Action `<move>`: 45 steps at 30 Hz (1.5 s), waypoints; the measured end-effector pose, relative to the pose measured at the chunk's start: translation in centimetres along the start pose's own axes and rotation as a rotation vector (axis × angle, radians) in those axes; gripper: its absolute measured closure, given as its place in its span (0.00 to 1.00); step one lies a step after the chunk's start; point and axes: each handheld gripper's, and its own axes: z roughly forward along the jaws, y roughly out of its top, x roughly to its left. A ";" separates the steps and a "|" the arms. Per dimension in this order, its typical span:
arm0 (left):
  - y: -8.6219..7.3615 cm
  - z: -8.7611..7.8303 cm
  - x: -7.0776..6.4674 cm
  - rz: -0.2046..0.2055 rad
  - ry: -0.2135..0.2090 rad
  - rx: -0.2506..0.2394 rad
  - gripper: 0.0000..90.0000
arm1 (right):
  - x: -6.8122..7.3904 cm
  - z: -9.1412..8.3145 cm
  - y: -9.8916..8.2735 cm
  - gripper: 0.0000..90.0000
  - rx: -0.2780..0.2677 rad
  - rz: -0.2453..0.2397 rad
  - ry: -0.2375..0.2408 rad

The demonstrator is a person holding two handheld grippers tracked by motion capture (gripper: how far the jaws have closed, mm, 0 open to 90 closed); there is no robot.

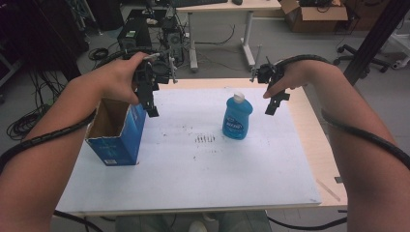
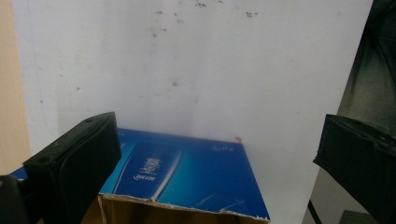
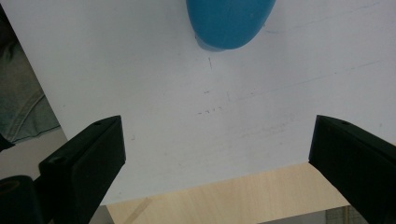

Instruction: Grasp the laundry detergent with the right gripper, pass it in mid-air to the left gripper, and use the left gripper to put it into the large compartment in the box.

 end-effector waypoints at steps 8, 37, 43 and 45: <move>0.0 -0.1 -0.2 0.001 0.002 -0.001 0.00 | -0.2 0.4 0.0 0.04 -0.001 -0.005 -0.005; 0.2 1.0 -5.5 0.085 -0.022 -0.021 0.00 | 0.9 4.2 -4.0 0.04 -0.268 0.025 -0.003; 0.0 1.4 -6.0 0.079 -0.036 -0.019 0.00 | 0.8 5.3 -4.7 0.04 -0.334 0.033 -0.010; 0.0 1.6 -6.2 0.081 -0.042 -0.011 0.00 | 0.8 5.7 -4.9 0.04 -0.368 0.036 -0.020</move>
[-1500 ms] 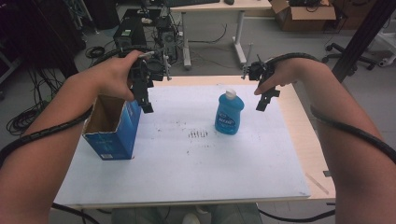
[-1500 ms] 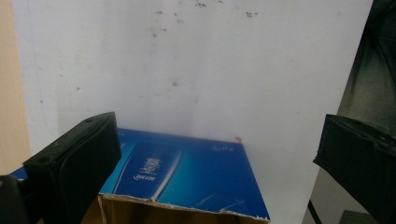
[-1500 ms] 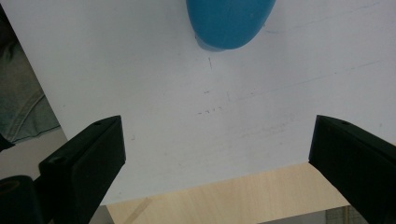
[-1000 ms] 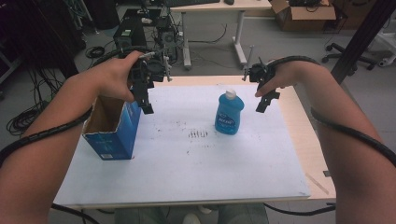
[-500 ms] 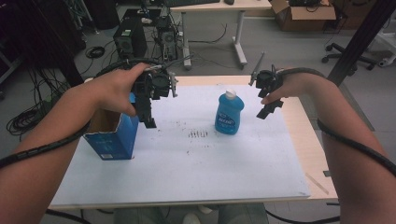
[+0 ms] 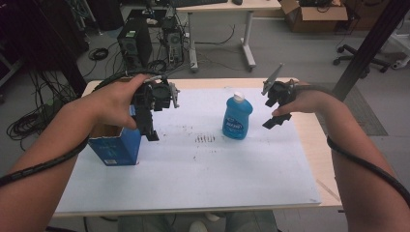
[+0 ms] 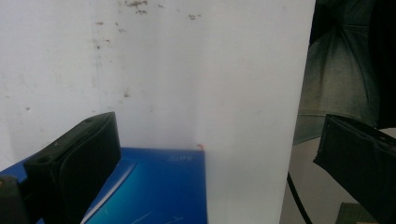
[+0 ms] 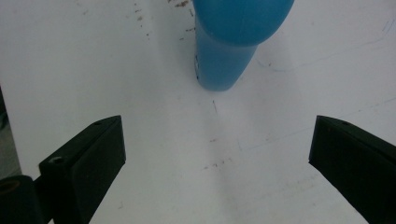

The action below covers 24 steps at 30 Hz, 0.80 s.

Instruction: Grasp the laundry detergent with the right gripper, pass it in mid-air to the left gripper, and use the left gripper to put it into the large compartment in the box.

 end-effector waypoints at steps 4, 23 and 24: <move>0.2 0.3 -0.3 0.007 -0.006 0.008 0.00 | 0.1 0.7 -0.8 0.04 -0.061 -0.001 -0.032; 1.0 1.3 -1.5 0.039 -0.020 0.014 0.00 | 0.2 5.2 -3.1 0.03 -0.279 0.059 -0.063; 1.0 1.4 -1.5 0.041 -0.022 0.016 0.00 | 0.2 5.4 -3.1 0.03 -0.289 0.062 -0.066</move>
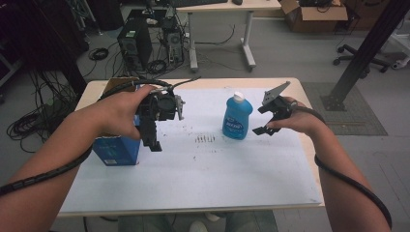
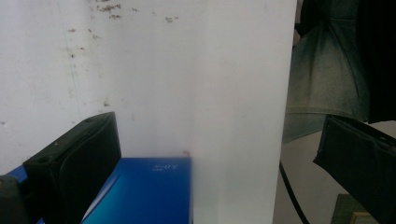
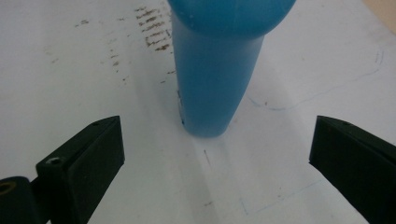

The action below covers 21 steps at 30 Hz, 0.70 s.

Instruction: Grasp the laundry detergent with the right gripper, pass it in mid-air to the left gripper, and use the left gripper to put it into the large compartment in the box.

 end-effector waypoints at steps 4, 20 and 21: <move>0.0 0.4 -0.1 0.007 -0.003 -0.003 0.00 | 0.1 0.6 -0.3 0.03 -0.044 0.005 -0.005; -0.3 1.4 -0.2 0.021 -0.010 -0.014 0.00 | 0.5 3.5 -1.7 0.02 -0.171 0.062 0.018; -0.3 1.4 -0.2 0.020 -0.010 -0.014 0.00 | 0.5 3.6 -1.8 0.02 -0.181 0.066 0.021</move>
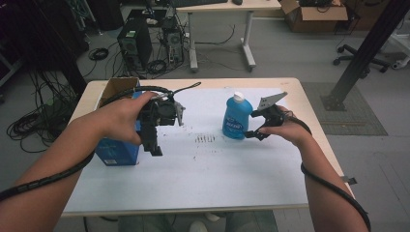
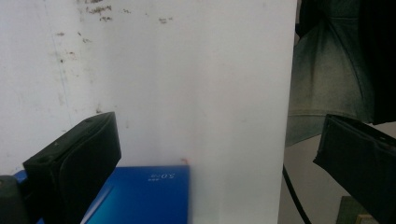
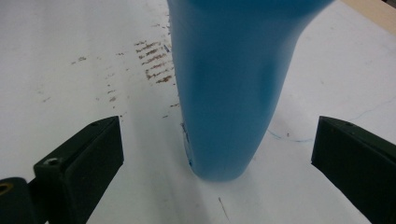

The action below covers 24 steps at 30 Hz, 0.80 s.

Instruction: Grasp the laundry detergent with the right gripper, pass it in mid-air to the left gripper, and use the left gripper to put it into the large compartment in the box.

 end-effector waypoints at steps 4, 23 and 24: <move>-0.3 -0.1 0.0 -0.004 -0.002 -0.004 0.00 | -0.2 0.4 -0.6 0.02 -0.027 0.019 0.003; -0.5 0.4 0.2 -0.010 -0.019 -0.004 0.00 | -0.4 2.2 -1.7 0.01 -0.153 0.053 -0.014; -0.5 0.4 0.2 -0.010 -0.022 -0.005 0.00 | -0.4 2.3 -1.7 0.01 -0.161 0.053 -0.014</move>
